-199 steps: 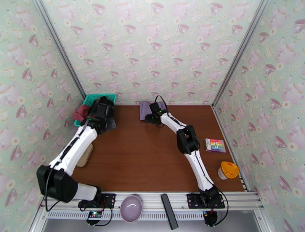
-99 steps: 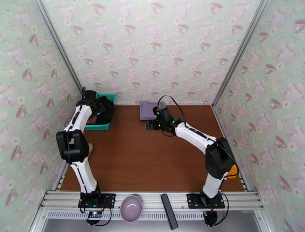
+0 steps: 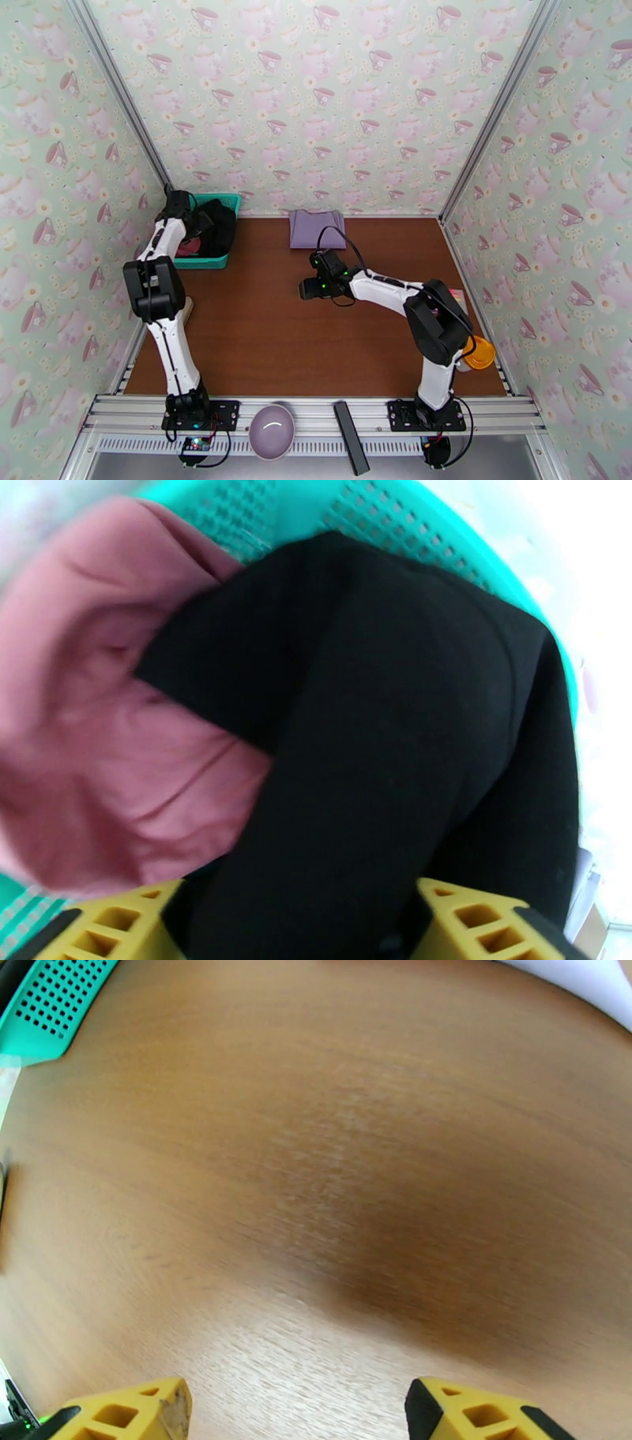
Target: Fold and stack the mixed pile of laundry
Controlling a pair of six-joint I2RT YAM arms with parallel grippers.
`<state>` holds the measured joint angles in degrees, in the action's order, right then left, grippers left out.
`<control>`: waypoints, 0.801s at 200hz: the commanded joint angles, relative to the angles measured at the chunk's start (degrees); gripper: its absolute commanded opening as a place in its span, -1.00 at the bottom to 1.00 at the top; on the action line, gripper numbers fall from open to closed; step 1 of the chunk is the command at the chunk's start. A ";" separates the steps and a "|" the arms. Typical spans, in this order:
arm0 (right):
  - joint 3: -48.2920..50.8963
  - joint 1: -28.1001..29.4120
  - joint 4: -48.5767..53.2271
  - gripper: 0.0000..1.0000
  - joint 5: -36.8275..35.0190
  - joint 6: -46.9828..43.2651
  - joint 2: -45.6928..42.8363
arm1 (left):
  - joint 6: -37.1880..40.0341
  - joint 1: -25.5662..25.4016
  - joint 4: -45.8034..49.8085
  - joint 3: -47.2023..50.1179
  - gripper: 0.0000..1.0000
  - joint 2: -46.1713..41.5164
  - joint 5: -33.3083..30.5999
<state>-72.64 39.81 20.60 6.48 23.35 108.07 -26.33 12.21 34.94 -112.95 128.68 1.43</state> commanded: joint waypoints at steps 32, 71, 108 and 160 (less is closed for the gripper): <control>-3.83 0.87 2.97 0.46 -1.10 0.50 -0.20 | 0.82 0.55 -7.40 0.20 -1.00 -2.00 6.24; -4.09 0.84 3.85 0.45 -1.39 0.20 -2.25 | 2.56 0.34 -6.72 2.82 -1.00 -14.48 4.59; -4.23 0.88 4.58 0.46 -1.21 -0.57 -5.05 | 5.40 -0.49 1.89 -1.79 -1.00 -23.60 6.74; -3.78 0.85 4.94 0.47 -0.77 -1.03 -8.94 | 8.27 -6.51 15.03 -7.37 -1.00 -31.18 9.79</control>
<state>-75.05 40.18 24.36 6.24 23.16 102.02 -20.25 8.80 41.52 -118.96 99.79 8.32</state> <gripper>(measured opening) 0.733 0.071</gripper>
